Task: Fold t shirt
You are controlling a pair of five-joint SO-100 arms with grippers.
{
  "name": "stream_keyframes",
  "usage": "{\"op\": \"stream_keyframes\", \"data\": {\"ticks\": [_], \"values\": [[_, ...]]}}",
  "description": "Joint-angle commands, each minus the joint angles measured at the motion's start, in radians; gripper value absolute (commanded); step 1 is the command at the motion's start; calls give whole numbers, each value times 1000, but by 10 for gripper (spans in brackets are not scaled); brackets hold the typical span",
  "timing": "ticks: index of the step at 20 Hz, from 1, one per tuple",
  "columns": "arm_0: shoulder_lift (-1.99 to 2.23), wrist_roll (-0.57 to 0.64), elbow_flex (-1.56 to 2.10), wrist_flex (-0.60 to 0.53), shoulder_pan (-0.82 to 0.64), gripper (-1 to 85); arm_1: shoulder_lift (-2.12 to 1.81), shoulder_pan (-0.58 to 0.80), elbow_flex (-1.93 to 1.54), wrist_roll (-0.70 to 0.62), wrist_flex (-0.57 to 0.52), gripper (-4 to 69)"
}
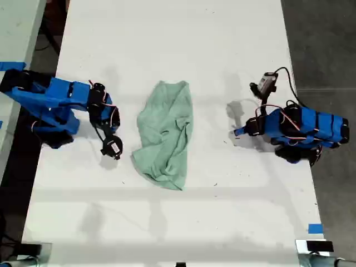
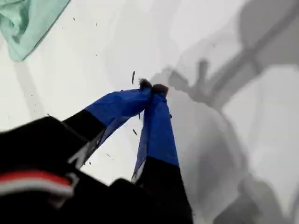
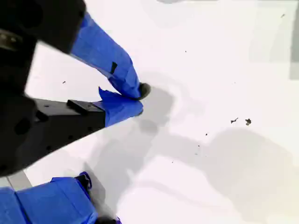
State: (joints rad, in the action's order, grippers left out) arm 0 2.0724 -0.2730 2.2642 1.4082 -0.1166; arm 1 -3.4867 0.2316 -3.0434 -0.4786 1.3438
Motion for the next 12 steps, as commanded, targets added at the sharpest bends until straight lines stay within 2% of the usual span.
{"op": "stream_keyframes", "data": {"ticks": [1,4,11,12], "values": [[1407,172,948,-345,-11,32,-17,-3,-64,6,-8,-5],[1511,222,948,-321,-11,36,-17,-3,-64,6,-8,-5],[1511,224,946,-319,-21,37,-17,-5,-64,20,-8,-4],[1511,224,946,-319,-21,35,-18,-9,-64,74,-6,39]]}}
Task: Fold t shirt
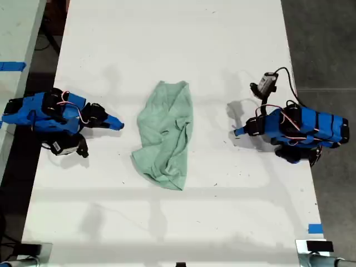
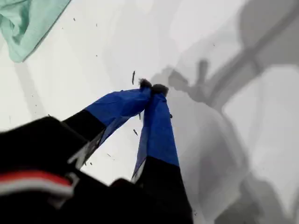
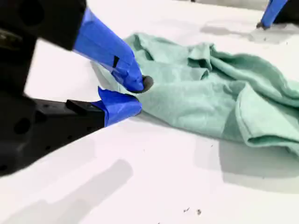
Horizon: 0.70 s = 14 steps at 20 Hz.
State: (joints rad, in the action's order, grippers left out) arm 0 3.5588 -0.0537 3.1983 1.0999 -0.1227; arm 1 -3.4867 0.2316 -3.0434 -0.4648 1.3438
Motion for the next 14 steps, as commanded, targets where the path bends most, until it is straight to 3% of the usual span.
{"op": "stream_keyframes", "data": {"ticks": [1,2,4,7,9,12,14], "values": [[25,12,9,-17,-15,40,-18,-54,-55,141,12,84],[25,12,6,-25,-18,60,-20,-103,-54,183,15,78],[26,12,-3,-28,-26,120,-21,-132,-48,192,23,153],[26,28,-5,-32,-101,107,-18,-155,-12,172,-89,195],[25,60,-23,-140,-54,107,74,-201,106,153,-89,207],[-370,55,-224,-221,28,138,854,-293,615,126,-107,235],[-765,107,-505,-238,130,174,1381,-370,1147,57,32,269]]}}
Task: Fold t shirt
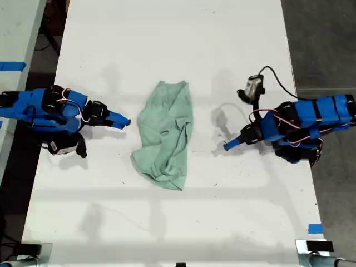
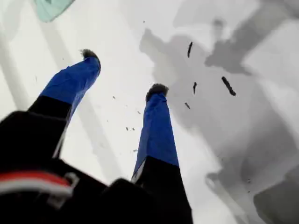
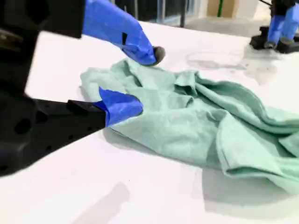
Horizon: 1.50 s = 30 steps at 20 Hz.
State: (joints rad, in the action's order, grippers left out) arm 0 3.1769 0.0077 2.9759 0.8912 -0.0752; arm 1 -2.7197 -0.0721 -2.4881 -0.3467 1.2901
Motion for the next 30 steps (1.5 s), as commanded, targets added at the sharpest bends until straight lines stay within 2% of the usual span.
{"op": "stream_keyframes", "data": {"ticks": [1,3,5,6,10,13,14,18,22,25,30], "values": [[-555,92,-440,-9,133,187,807,-97,844,-92,164,278],[-873,161,-741,84,198,208,1074,-140,1239,-124,264,275],[-1138,153,-982,206,213,233,1229,-169,1470,-112,290,274],[-1224,138,-1052,224,213,244,1282,-179,1537,-91,291,277],[-1401,112,-1173,202,225,252,1364,-210,1577,-35,193,352],[-1529,89,-1206,209,232,250,1407,-224,1575,-31,143,362],[-1551,69,-1233,236,245,250,1422,-229,1574,-28,138,367],[-1517,-71,-1292,497,276,250,1470,-244,1572,-25,103,375],[-1411,-115,-1281,502,296,241,1517,-247,1568,-20,67,374],[-1543,-107,-1275,491,279,267,1531,-249,1565,-18,46,373],[-1726,-87,-1308,360,272,284,1585,-259,1560,-5,-3,373]]}}
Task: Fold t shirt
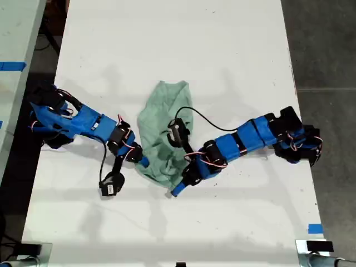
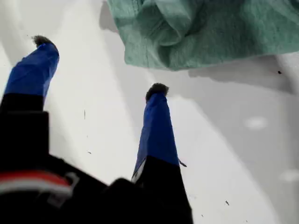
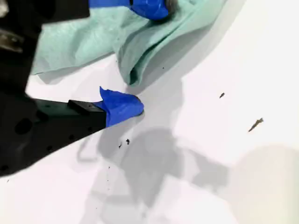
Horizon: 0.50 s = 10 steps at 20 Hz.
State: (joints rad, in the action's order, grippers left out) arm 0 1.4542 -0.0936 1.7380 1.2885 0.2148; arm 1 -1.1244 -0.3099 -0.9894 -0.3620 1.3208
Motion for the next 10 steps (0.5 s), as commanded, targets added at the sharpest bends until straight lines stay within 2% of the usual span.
{"op": "stream_keyframes", "data": {"ticks": [1,4,6,7,10], "values": [[-26,17,-101,-46,-18,283,0,-23,61,12,-48,373],[-166,60,-348,-26,-18,275,31,-20,67,12,-92,368],[-314,89,-603,41,-14,269,51,-11,61,20,-98,367],[-382,92,-718,91,-11,268,54,0,40,37,-84,367],[-397,89,-735,106,-2,267,46,28,37,77,43,367]]}}
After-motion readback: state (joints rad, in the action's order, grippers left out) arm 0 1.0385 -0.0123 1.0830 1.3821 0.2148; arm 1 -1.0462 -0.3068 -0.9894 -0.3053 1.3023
